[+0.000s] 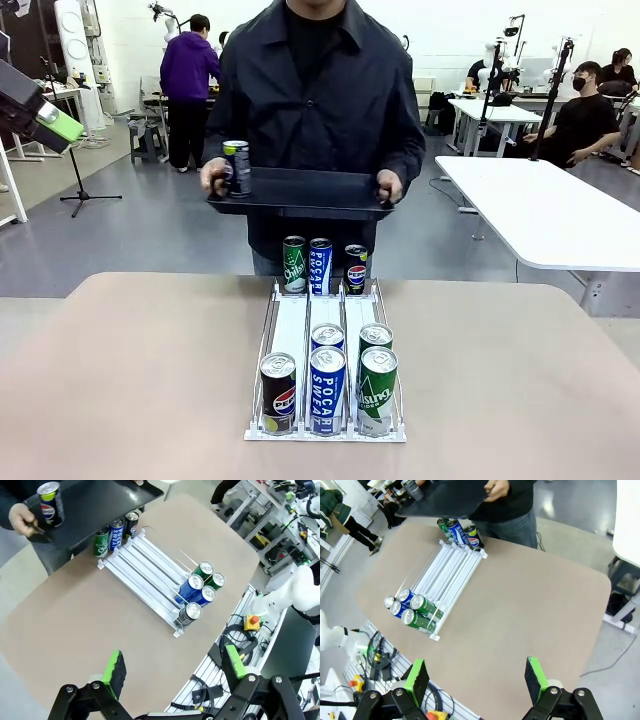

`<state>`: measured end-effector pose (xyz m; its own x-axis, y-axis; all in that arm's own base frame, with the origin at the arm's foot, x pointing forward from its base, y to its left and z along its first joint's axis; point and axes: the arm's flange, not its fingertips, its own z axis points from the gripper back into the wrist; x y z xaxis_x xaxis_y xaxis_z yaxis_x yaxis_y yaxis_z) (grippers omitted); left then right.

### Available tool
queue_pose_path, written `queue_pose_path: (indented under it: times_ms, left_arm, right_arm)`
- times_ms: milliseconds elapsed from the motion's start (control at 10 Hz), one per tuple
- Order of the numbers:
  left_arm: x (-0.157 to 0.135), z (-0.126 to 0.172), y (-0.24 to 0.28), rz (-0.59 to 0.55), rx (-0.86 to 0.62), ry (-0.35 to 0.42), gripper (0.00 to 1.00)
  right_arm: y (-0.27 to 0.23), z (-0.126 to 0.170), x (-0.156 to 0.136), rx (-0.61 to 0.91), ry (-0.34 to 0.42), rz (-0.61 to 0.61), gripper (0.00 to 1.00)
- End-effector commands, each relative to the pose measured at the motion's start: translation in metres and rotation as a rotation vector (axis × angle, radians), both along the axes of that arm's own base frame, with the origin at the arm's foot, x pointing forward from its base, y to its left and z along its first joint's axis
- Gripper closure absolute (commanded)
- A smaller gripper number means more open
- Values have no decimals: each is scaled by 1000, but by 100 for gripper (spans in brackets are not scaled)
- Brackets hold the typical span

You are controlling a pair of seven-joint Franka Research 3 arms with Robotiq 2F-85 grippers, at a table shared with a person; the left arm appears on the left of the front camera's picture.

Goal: Retrieve and hand over the desired beverage to the person.
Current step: Pick up another can of the same type that the person held from the Automatic Can Dispenser.

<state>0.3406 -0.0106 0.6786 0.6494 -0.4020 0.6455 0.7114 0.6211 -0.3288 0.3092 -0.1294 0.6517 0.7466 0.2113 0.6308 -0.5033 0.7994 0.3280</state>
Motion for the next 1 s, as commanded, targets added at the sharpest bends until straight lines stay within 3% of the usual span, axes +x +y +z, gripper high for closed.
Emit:
queue_pose_path:
  times_ms: [0, 900]
  left_arm:
    - [3, 0, 0, 16, 14, -4, 0]
    - [3, 0, 0, 16, 14, -4, 0]
  right_arm:
    - [0, 0, 2, 32, -13, 24, 0]
    - [0, 0, 2, 32, -13, 24, 0]
